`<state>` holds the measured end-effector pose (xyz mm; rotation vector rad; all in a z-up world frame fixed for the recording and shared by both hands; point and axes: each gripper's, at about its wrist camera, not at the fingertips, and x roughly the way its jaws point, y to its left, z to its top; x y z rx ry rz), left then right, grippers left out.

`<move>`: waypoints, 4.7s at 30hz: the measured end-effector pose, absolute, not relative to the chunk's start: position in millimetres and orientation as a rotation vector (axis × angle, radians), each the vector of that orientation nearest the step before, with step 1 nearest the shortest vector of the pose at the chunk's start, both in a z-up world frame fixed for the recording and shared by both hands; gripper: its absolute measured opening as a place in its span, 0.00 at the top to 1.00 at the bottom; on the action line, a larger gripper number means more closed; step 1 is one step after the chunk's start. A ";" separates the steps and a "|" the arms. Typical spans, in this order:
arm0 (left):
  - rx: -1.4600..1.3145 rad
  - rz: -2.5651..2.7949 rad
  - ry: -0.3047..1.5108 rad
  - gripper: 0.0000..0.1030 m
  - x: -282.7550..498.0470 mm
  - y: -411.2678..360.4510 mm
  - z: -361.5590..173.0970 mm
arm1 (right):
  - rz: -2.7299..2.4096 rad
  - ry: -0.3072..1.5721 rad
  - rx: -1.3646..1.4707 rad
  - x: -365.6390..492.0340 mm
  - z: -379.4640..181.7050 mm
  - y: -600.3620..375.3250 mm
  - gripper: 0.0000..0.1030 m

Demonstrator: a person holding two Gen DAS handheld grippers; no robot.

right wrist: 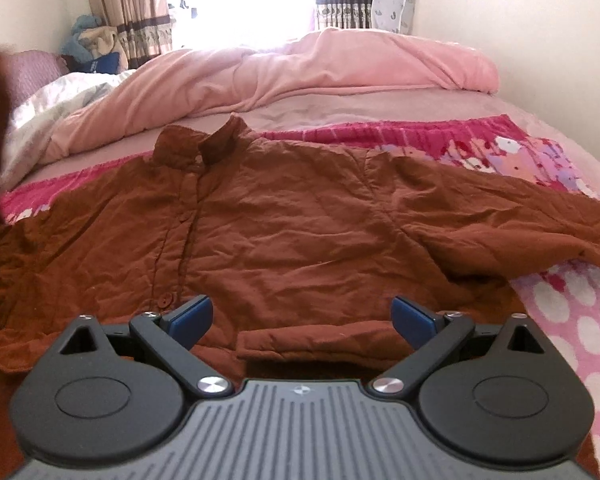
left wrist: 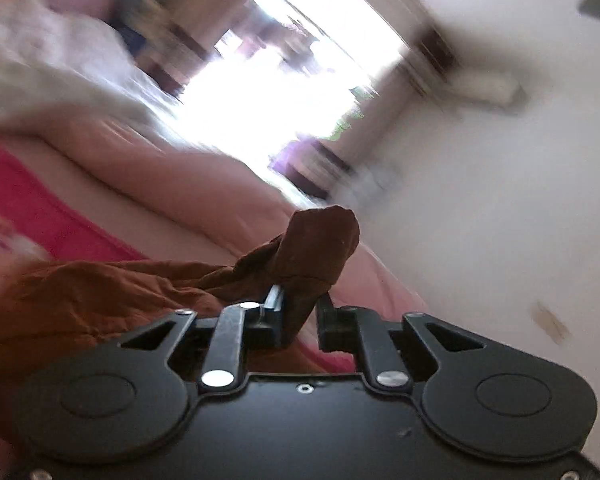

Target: Fold large clothes

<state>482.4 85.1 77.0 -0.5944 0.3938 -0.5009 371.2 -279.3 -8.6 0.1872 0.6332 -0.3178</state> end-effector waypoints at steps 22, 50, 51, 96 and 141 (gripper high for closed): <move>-0.507 -0.163 0.556 0.23 443.0 162.3 -8.0 | 0.058 0.686 0.737 497.8 -64.2 -315.8 0.85; -0.262 -0.241 0.700 0.22 487.6 102.5 -27.6 | -0.009 0.512 0.469 434.9 -19.8 -307.5 0.59; -0.254 -0.234 0.715 0.22 489.4 101.0 -35.1 | -0.013 0.534 0.450 440.2 -23.8 -304.0 0.62; -0.159 -0.154 0.746 0.21 453.3 85.4 -39.9 | -0.828 0.101 1.060 208.3 -105.5 -675.6 0.41; -0.617 -0.439 0.821 0.41 524.8 0.4 -53.8 | -0.062 0.434 0.916 320.0 -76.9 -451.8 0.37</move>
